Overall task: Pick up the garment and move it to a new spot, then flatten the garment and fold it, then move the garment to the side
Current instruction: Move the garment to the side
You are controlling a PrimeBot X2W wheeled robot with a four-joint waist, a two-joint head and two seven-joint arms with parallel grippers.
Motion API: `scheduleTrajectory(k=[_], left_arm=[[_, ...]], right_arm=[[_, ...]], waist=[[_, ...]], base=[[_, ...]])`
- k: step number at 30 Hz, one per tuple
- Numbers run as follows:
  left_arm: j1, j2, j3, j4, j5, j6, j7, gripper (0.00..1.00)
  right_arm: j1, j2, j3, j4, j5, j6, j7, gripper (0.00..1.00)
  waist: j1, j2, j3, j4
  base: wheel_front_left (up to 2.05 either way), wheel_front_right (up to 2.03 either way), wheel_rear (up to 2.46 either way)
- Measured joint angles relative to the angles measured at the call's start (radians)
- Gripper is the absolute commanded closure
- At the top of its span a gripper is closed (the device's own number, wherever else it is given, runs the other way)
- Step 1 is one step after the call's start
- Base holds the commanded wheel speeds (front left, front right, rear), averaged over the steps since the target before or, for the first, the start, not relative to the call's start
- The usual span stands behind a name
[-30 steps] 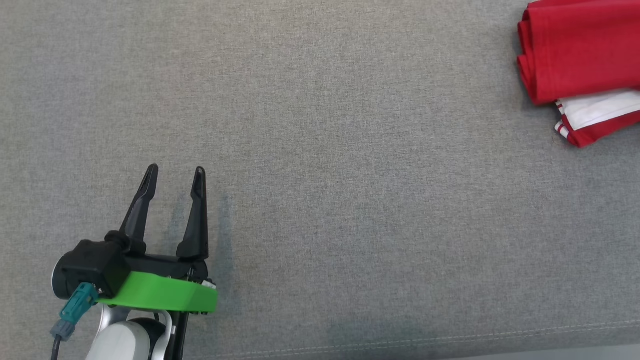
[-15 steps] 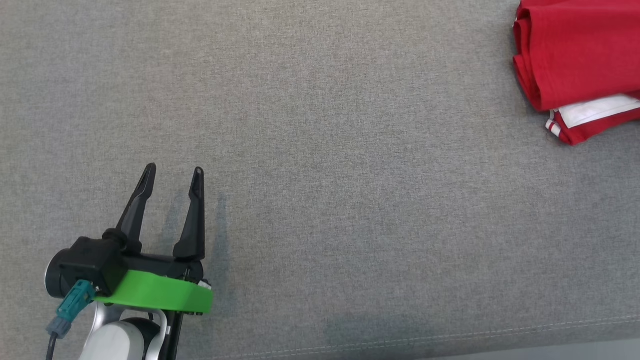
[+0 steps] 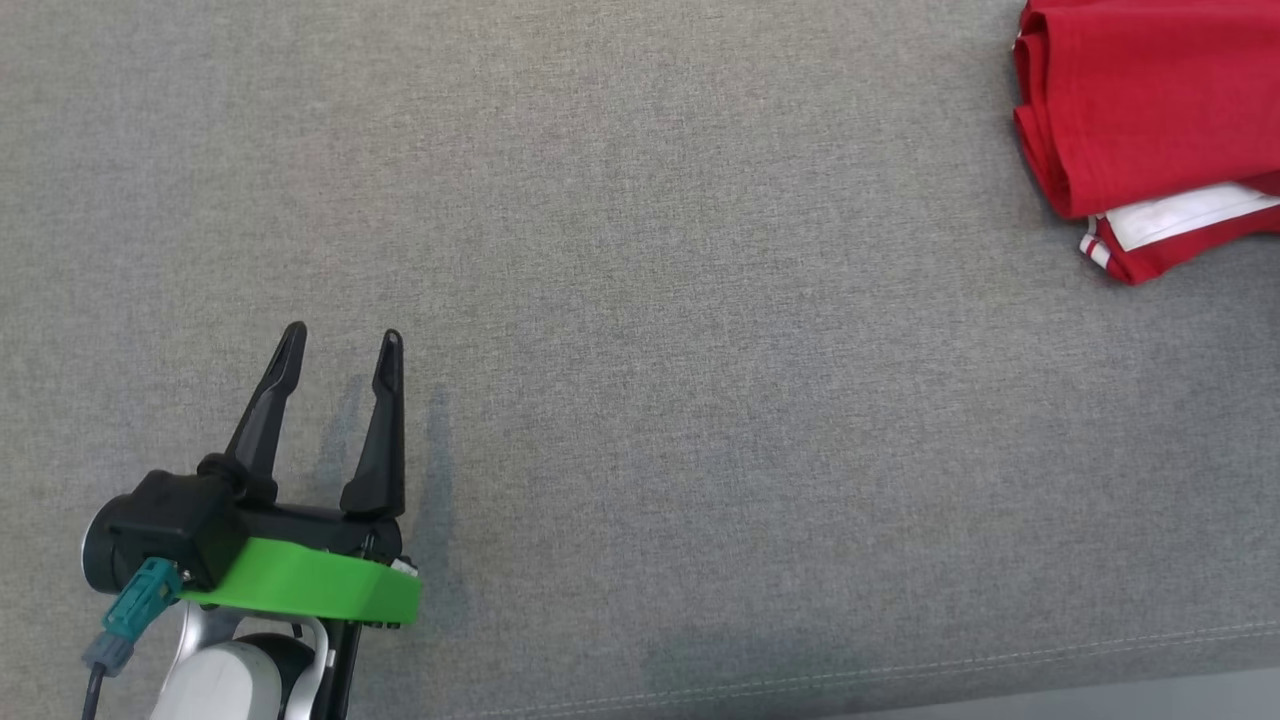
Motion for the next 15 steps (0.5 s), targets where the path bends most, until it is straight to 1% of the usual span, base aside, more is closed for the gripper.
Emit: scheduleTrajectory(k=[6, 10, 13, 15], left_arm=[[0.000, -0.004, 0.004, 0.005, 0.000, 0.000, -0.005, 0.00], [0.000, -0.014, 0.005, 0.019, -0.002, 0.000, -0.015, 0.00], [0.000, -0.028, 0.006, 0.031, -0.006, 0.000, -0.028, 0.00], [0.000, -0.049, 0.023, 0.035, -0.030, 0.002, -0.042, 0.00]], right_arm=[[-0.011, 0.012, -0.017, -0.014, 0.002, 0.002, -0.073, 0.00], [-0.044, 0.010, -0.015, -0.047, -0.012, 0.015, -0.101, 0.00], [-0.067, 0.009, -0.011, -0.081, -0.032, 0.024, -0.113, 0.00], [-0.079, 0.015, -0.005, -0.107, -0.055, 0.027, -0.118, 0.00]], waist=[[0.0000, 0.0000, -0.017, -0.011], [0.0000, 0.0000, -0.037, -0.019], [0.0000, 0.0000, -0.057, -0.027], [0.0000, 0.0000, -0.072, -0.034]], base=[[0.00, 0.00, 0.00], [0.00, 0.00, 0.00], [0.00, 0.00, 0.00], [0.00, 0.00, 0.00]])
